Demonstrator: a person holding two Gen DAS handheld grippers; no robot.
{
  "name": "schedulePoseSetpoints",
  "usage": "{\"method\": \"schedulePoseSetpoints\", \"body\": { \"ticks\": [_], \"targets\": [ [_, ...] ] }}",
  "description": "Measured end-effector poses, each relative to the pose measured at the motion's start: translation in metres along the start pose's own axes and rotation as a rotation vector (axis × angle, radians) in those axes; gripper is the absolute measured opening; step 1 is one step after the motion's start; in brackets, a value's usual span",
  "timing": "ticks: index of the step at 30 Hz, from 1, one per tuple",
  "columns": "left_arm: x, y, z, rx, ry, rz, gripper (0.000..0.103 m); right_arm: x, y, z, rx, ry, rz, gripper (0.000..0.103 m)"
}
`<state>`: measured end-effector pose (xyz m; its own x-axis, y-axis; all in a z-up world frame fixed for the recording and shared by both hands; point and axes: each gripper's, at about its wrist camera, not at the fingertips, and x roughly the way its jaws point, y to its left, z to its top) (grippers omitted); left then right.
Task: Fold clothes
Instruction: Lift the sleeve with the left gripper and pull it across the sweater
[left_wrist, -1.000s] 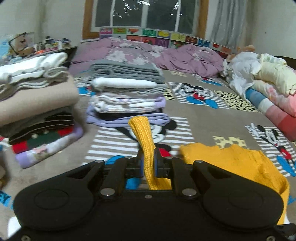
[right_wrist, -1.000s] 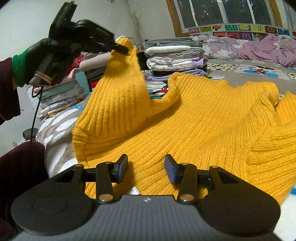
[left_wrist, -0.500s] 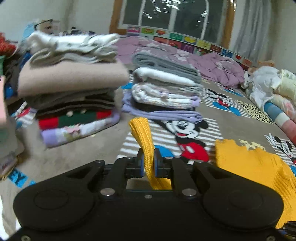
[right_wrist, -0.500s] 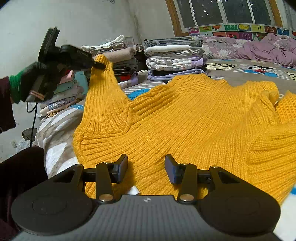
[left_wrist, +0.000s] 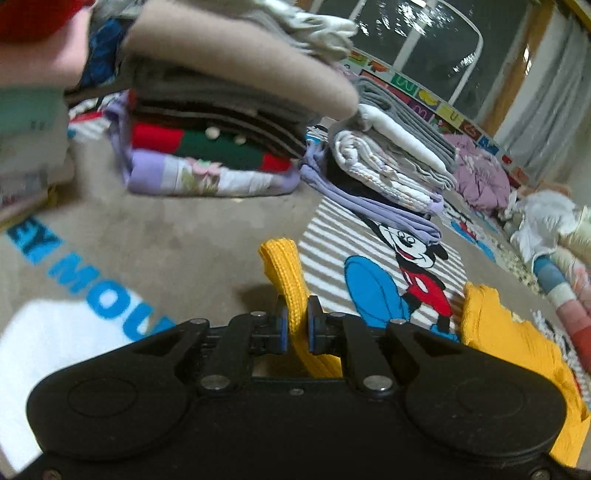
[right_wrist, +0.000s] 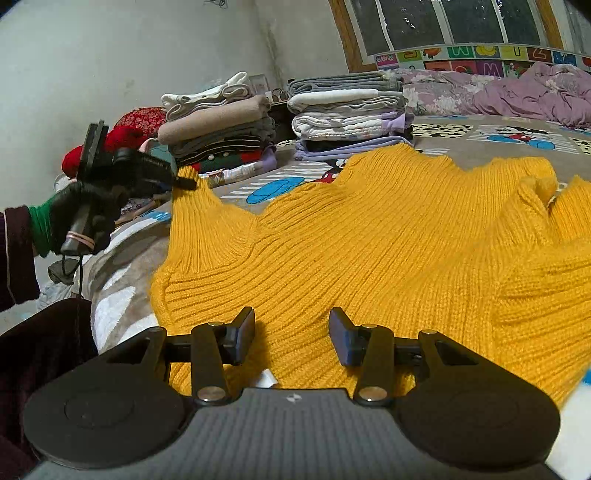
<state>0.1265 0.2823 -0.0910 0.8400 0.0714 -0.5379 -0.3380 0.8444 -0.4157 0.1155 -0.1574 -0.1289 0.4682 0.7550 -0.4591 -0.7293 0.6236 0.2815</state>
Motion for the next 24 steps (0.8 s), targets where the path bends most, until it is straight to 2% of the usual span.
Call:
{"method": "schedulePoseSetpoints", "body": {
  "ticks": [6,9,12,16,20,22,24],
  "targets": [
    [0.006,0.03,-0.01,-0.127,0.002,0.006,0.009,0.0,-0.001,0.0,0.006,-0.004,0.005,0.045],
    [0.006,0.044,-0.011,-0.2,-0.004,0.002,0.013,0.0,-0.001,-0.001,0.009,-0.004,0.007,0.045],
    [0.004,0.054,-0.008,-0.246,-0.015,0.023,0.014,-0.001,-0.001,-0.001,0.01,-0.004,0.007,0.046],
    [-0.001,0.056,-0.004,-0.242,-0.03,0.076,0.014,0.0,0.0,-0.001,0.001,-0.004,0.004,0.046],
    [-0.017,0.046,0.001,-0.208,-0.083,0.159,0.014,0.0,0.0,0.0,-0.005,-0.004,-0.001,0.046],
    [-0.025,0.033,0.004,-0.164,-0.097,0.144,0.014,-0.001,0.003,0.0,-0.02,-0.006,-0.008,0.047],
    [-0.025,0.008,-0.002,-0.069,-0.069,0.079,0.014,-0.003,0.008,0.001,-0.046,-0.006,-0.011,0.052]
  ]
}}
